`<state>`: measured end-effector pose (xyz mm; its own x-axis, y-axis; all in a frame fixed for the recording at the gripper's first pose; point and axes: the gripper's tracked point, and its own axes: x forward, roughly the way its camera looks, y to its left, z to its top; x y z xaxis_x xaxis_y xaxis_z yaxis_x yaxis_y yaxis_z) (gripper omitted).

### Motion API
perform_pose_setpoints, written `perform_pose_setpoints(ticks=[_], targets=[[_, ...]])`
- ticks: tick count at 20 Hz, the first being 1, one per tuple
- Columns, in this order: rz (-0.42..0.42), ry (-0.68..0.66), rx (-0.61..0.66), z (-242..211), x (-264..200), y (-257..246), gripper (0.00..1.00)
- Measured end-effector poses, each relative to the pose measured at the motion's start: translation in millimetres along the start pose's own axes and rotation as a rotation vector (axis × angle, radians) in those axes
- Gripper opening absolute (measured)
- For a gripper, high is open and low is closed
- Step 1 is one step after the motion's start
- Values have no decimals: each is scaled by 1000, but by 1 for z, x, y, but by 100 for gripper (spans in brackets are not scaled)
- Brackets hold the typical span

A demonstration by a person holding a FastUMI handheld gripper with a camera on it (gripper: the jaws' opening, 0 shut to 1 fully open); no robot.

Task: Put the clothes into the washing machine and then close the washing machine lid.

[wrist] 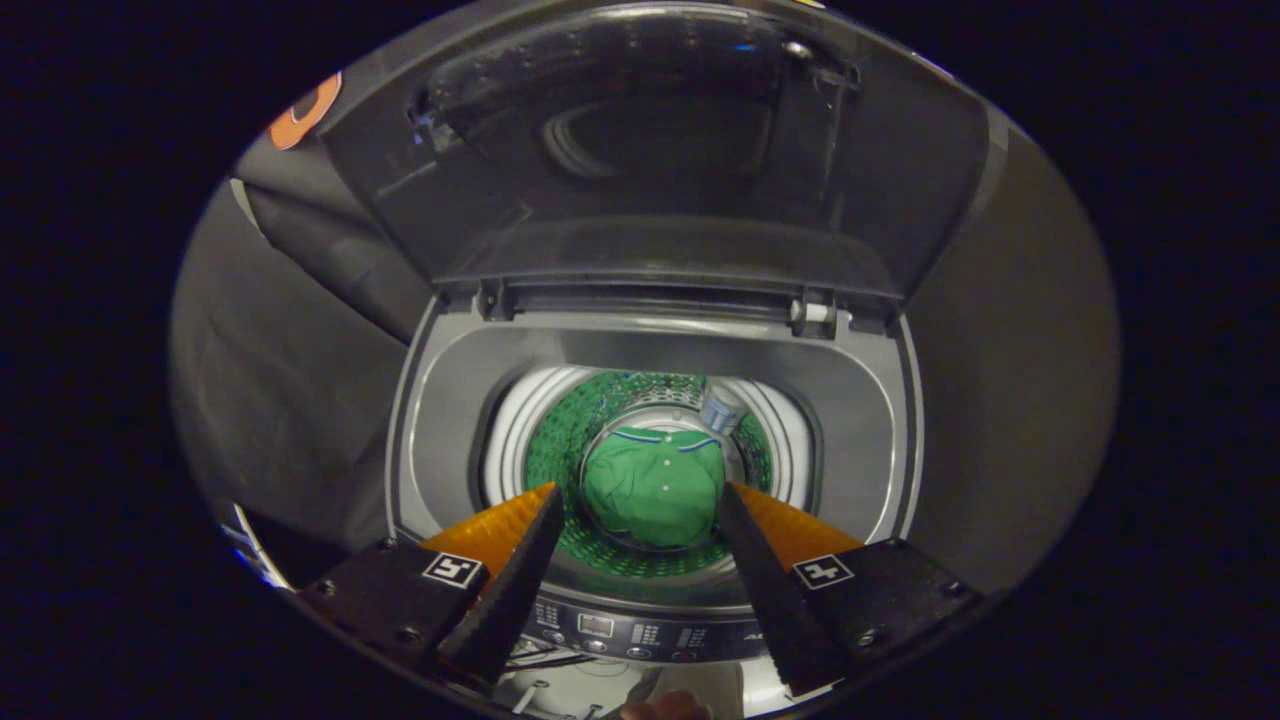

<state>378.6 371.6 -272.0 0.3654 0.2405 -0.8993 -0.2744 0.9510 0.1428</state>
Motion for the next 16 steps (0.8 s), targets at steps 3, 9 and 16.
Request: perform_pose_setpoints(ticks=[3, 9, 16], targets=[[16, -57, 0, 19, -28, 3, 98], [52, -179, 18, 65, -96, 2, 98], [55, -331, 45, 124, -174, -5, 98]])
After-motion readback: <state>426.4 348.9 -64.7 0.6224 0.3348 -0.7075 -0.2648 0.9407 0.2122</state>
